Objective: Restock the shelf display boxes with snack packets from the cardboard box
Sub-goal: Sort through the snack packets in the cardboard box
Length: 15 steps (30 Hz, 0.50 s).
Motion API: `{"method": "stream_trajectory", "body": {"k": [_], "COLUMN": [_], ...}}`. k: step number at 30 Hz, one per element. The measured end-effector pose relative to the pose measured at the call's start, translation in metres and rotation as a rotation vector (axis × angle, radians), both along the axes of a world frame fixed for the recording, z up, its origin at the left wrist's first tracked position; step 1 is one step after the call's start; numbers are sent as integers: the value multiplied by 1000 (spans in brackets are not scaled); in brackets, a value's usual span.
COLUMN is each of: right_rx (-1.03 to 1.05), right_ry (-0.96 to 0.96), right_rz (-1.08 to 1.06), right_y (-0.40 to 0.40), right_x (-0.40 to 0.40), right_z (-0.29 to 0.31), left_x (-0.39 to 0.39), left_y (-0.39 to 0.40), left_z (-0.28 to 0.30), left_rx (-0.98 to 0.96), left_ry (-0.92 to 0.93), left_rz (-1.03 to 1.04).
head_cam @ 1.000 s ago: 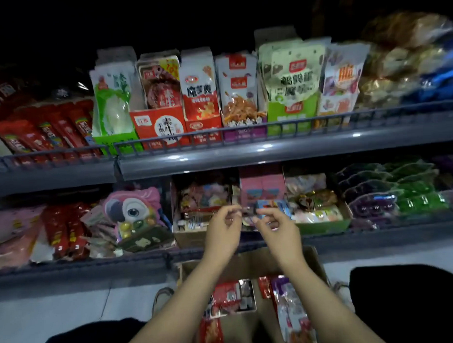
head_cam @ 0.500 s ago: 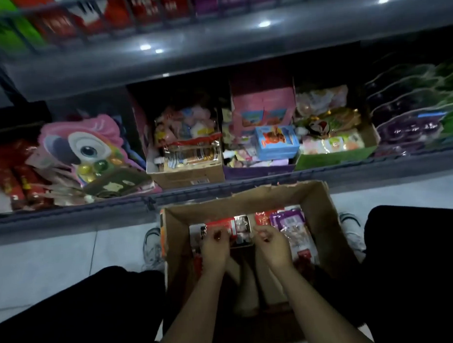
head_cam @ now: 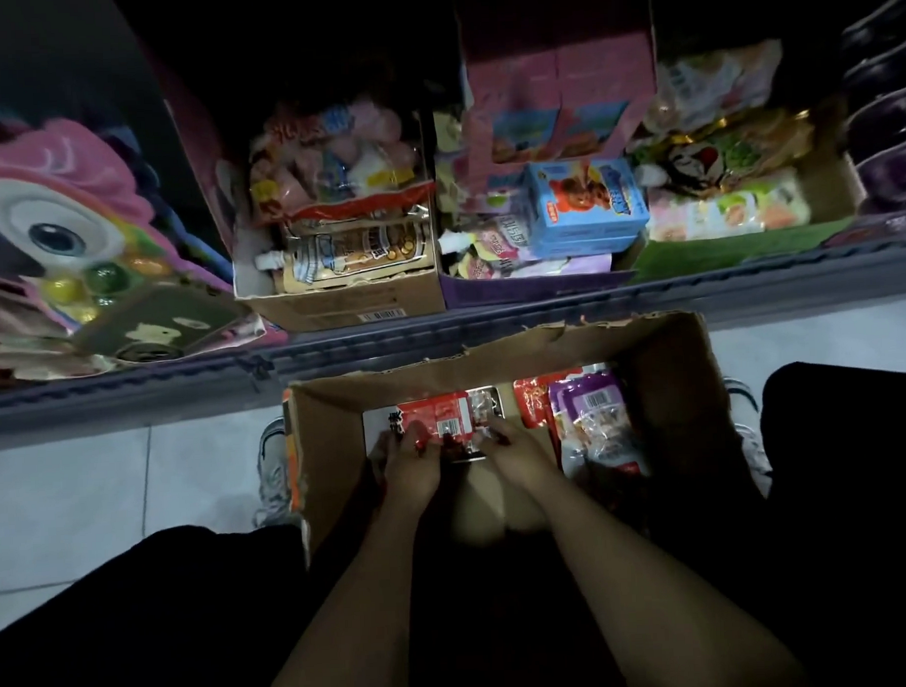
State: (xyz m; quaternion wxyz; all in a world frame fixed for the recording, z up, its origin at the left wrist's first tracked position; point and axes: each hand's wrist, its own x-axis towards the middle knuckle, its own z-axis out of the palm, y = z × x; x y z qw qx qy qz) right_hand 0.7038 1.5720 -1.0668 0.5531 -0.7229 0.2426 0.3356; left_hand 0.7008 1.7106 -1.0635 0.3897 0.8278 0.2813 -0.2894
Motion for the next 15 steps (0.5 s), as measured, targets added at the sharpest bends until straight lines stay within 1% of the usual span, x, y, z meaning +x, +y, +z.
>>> {"method": "stream_trajectory", "body": {"k": [3,6,9,12,15], "right_rx": [8,-7,-87,-188,-192], "right_ry": [-4,-13,45,103,139], "right_rz": [-33,-17,-111,-214,-299], "right_y": [0,1,3,-5,-17], "right_x": [9,13,12,7,-2], "right_z": [-6,-15,-27,-31,-32], "left_x": [1,-5,-13,-14,-12], "left_y": [1,-5,-13,-19,-26], "left_z": [-8,-14,-18,-21,-17], "left_rx": [75,103,95,21,-64], "left_ry": [116,80,34,-26,-54], "left_rz": [-191,-170,-248,-221,-129]}}
